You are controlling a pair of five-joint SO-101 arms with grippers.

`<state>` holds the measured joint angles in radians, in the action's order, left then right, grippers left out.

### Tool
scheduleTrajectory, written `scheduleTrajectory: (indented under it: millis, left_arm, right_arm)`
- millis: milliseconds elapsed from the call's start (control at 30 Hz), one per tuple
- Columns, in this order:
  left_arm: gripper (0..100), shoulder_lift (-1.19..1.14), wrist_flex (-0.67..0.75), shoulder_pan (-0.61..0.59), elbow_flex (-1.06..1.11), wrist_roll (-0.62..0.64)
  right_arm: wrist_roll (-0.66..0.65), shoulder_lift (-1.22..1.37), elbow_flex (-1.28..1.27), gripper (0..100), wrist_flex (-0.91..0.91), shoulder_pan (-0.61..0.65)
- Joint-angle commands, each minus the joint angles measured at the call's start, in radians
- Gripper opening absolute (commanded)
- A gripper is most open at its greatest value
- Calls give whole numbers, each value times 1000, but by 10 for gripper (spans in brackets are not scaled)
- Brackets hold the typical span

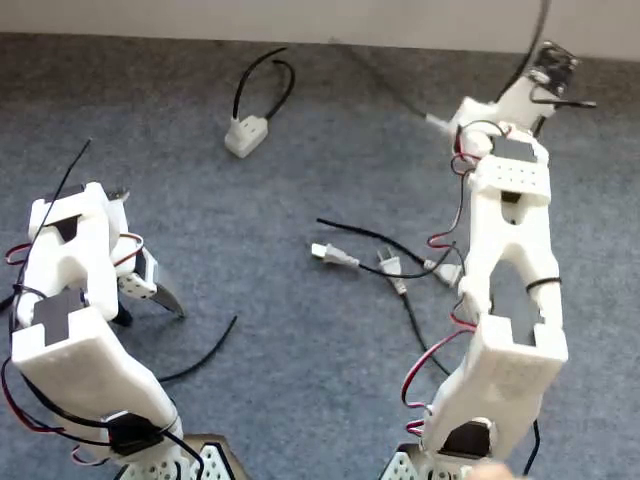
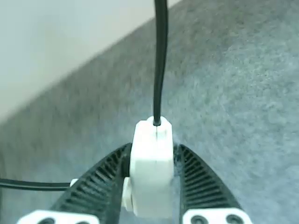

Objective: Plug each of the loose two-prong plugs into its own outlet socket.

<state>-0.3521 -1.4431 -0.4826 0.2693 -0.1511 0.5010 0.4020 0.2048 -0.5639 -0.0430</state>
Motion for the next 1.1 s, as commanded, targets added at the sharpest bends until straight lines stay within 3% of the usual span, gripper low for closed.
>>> scheduleTrajectory:
  millis: [0, 200, 400, 500, 700, 1067]
  left_arm:
    - [306, 31, 17, 25, -4, 0]
    - [306, 31, 17, 25, -5, 0]
    - [306, 31, 17, 25, -5, 2]
    - [306, 31, 17, 25, -5, 2]
    - [306, 31, 17, 25, -5, 2]
    - [306, 31, 17, 25, -5, 2]
  right_arm:
    - [180, 97, 188, 98, 134, -10]
    - [353, 484, 522, 98, 266, 10]
    - [362, 878, 952, 104, 249, 91]
    - [359, 990, 1170, 161, 165, 111]
    - [362, 1032, 1486, 273, -15, 105]
    - [356, 812, 1561, 287, -111, -58]
